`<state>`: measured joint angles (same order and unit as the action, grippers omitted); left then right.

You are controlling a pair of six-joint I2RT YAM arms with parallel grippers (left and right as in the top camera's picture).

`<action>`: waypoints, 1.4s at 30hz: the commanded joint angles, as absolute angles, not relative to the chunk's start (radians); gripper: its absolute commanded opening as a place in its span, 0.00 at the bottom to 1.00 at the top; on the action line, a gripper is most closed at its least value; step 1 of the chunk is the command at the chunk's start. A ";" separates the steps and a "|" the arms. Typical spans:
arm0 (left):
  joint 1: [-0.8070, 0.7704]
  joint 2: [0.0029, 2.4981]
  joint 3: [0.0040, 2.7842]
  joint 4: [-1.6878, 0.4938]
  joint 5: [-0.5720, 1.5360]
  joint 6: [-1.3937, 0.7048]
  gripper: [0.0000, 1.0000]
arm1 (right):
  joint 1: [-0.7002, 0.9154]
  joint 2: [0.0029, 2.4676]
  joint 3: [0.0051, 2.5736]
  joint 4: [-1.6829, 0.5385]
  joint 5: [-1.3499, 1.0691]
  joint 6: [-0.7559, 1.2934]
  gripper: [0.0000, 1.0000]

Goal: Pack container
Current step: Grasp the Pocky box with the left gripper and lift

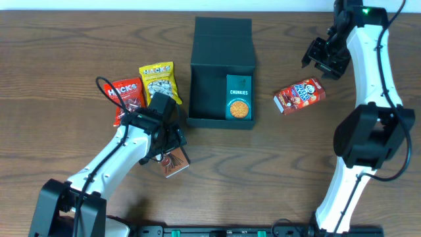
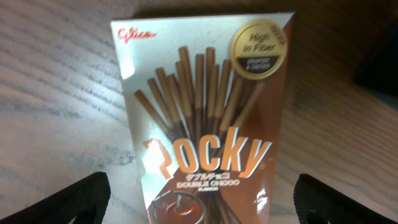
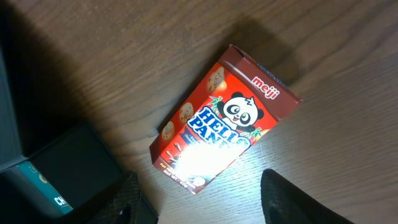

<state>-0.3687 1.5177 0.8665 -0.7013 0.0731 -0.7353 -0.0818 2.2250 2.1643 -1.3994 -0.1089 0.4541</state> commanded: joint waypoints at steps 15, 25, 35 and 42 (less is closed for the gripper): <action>-0.370 1.624 0.879 -0.649 0.070 -0.678 0.95 | -0.086 2.226 2.165 -1.404 -0.110 0.439 0.70; -0.370 1.680 0.879 -0.628 0.079 -0.676 0.95 | -0.084 2.226 2.165 -1.405 -0.110 0.439 0.71; -0.370 1.680 0.879 -0.623 0.079 -0.676 0.91 | -0.084 2.226 2.165 -1.402 -0.110 0.439 0.72; -0.370 1.680 0.879 -0.621 0.079 -0.677 0.84 | -0.084 2.226 2.165 -1.402 -0.110 0.439 0.72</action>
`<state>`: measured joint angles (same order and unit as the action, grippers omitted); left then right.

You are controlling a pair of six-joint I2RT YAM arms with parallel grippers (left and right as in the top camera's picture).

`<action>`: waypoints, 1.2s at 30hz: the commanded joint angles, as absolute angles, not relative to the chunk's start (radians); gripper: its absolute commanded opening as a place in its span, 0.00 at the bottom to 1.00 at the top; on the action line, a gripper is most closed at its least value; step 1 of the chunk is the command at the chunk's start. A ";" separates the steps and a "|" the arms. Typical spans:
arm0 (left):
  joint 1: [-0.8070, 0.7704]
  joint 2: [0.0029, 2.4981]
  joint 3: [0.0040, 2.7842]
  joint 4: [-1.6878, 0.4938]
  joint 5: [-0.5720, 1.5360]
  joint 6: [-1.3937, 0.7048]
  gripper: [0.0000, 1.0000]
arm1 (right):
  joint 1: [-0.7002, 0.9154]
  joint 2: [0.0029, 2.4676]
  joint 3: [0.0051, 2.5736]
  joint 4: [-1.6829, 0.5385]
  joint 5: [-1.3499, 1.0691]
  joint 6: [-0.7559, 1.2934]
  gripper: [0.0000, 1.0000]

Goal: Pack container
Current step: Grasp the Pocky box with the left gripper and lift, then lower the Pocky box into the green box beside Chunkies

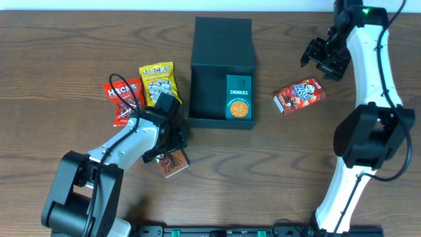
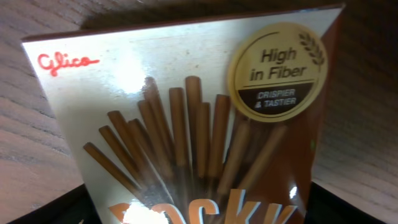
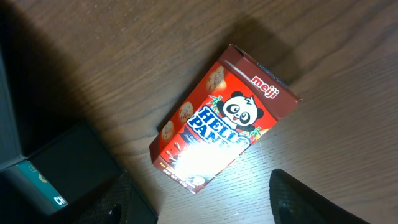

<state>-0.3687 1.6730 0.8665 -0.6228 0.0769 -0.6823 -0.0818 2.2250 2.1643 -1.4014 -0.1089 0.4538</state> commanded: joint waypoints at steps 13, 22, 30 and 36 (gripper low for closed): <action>-0.370 1.679 0.938 -0.657 0.079 -0.651 0.77 | -0.084 2.226 2.165 -1.402 -0.110 0.439 0.73; -0.370 1.679 1.287 -0.847 0.015 -0.441 0.72 | -0.084 2.226 2.165 -1.402 -0.109 0.439 0.74; -0.375 1.683 1.437 -0.779 0.039 -0.309 0.66 | -0.084 2.226 2.165 -1.401 -0.109 0.439 0.75; -0.413 1.805 1.561 -0.813 0.054 -0.249 0.62 | -0.084 2.226 2.165 -1.388 -0.110 0.439 0.77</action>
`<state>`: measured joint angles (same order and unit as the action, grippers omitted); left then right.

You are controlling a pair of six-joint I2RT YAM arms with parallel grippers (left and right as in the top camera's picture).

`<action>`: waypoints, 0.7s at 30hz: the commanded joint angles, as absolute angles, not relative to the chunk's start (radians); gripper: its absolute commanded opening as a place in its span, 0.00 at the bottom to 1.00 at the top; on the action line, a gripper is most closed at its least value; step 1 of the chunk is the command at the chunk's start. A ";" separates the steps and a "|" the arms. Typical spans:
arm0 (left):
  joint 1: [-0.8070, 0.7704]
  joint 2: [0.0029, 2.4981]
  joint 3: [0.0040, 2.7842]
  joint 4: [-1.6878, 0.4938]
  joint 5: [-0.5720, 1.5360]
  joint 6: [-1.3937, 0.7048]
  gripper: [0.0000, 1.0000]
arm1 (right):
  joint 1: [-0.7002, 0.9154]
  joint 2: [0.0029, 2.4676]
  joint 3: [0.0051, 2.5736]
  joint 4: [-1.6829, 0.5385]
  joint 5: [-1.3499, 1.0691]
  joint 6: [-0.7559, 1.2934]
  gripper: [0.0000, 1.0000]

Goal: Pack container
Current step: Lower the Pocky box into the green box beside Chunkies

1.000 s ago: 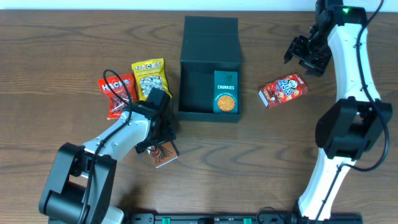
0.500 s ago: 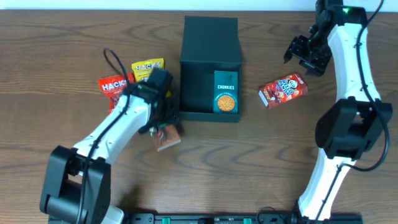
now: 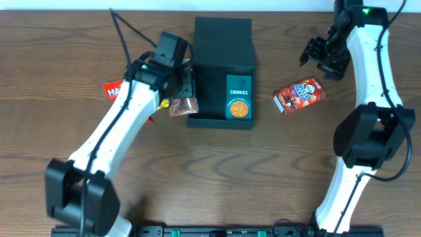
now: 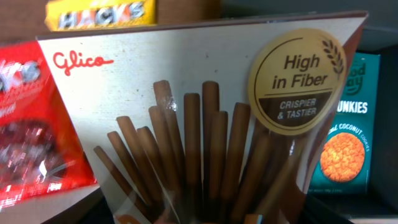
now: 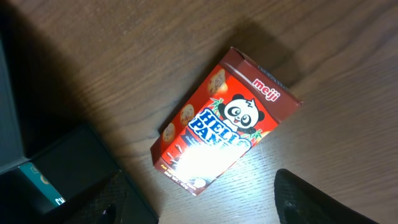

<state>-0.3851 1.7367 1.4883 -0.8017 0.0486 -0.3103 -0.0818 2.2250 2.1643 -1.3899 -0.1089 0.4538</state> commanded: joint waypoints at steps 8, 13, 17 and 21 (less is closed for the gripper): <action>-0.488 2.045 1.827 -0.922 0.041 -0.187 0.63 | -0.084 2.226 2.165 -1.391 -0.109 0.439 0.78; -0.493 2.123 1.868 -0.926 0.042 -0.187 0.63 | -0.084 2.226 2.165 -1.391 -0.109 0.439 0.78; -0.493 2.152 1.868 -0.932 0.044 -0.187 0.64 | -0.084 2.226 2.165 -1.390 -0.109 0.439 0.78; -0.493 2.176 1.868 -0.941 0.049 -0.196 0.81 | -0.084 2.226 2.165 -1.388 -0.109 0.439 0.79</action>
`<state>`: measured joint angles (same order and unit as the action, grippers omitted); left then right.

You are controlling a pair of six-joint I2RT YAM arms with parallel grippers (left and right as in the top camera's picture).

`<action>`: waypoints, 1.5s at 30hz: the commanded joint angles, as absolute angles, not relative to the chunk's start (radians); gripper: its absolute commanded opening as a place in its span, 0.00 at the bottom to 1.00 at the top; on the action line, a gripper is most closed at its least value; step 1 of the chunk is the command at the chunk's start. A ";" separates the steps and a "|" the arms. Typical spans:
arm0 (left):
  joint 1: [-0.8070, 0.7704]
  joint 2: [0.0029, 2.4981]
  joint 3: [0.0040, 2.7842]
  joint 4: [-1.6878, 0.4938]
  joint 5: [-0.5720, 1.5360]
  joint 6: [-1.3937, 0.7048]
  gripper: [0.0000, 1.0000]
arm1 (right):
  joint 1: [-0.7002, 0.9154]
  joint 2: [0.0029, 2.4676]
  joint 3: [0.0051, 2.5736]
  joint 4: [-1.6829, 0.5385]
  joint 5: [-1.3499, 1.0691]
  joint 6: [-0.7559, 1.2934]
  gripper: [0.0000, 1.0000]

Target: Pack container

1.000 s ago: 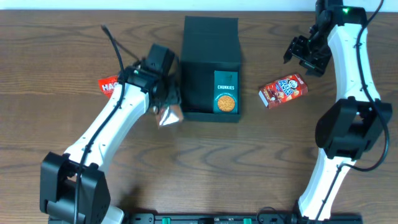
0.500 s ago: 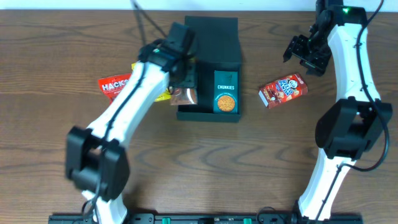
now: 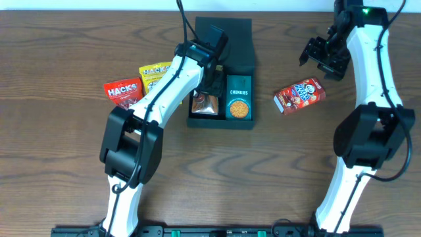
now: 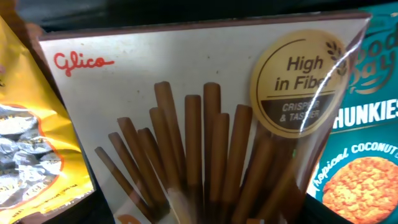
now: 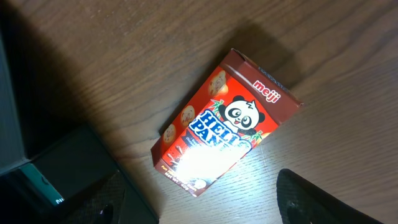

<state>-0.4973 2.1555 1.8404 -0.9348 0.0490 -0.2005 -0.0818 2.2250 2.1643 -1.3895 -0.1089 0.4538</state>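
Observation:
The black container (image 3: 222,39) stands open at the table's middle, with a teal Chunkies box (image 3: 239,97) in its right half. My left gripper (image 3: 210,84) is shut on the brown-and-white Pocky box (image 3: 204,104), holding it in the container's left half beside the Chunkies box (image 4: 364,149). The Pocky box (image 4: 199,118) fills the left wrist view; whether it rests on the bottom cannot be told. A red Hello Panda box (image 3: 300,95) lies right of the container. My right gripper (image 3: 322,55) hangs open above and behind the Hello Panda box (image 5: 225,135), fingers (image 5: 314,200) apart.
Left of the container lie a yellow Hacks bag (image 3: 156,76) and a red Hacks bag (image 3: 123,93). The container's raised lid stands at its far side. My left arm stretches across the table's left half from the front edge.
My left gripper, holding the Pocky box, was just outside the container's left wall and is now over its left half next to the Chunkies box. The right gripper has not moved.
My left gripper stood open over the Pocky box lying on the table, front left of the container. Then it was low around the box. Then it held the box lifted beside the container's left wall, and now inside the container. The right gripper stayed open throughout.

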 commanded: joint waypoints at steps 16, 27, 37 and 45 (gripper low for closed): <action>-0.490 2.176 2.024 -1.129 0.042 -0.206 1.00 | -0.058 2.226 2.157 -1.435 -0.113 0.451 0.83; -0.368 2.070 2.212 -1.172 0.046 -0.250 0.95 | -0.050 2.227 1.966 -1.408 -0.173 0.688 0.99; -0.302 2.062 2.212 -1.180 0.128 -0.250 0.96 | -0.019 2.227 1.815 -1.226 -0.145 0.791 0.99; -0.302 2.062 2.211 -1.185 0.128 -0.249 0.96 | 0.011 2.227 1.785 -1.139 -0.093 0.823 0.99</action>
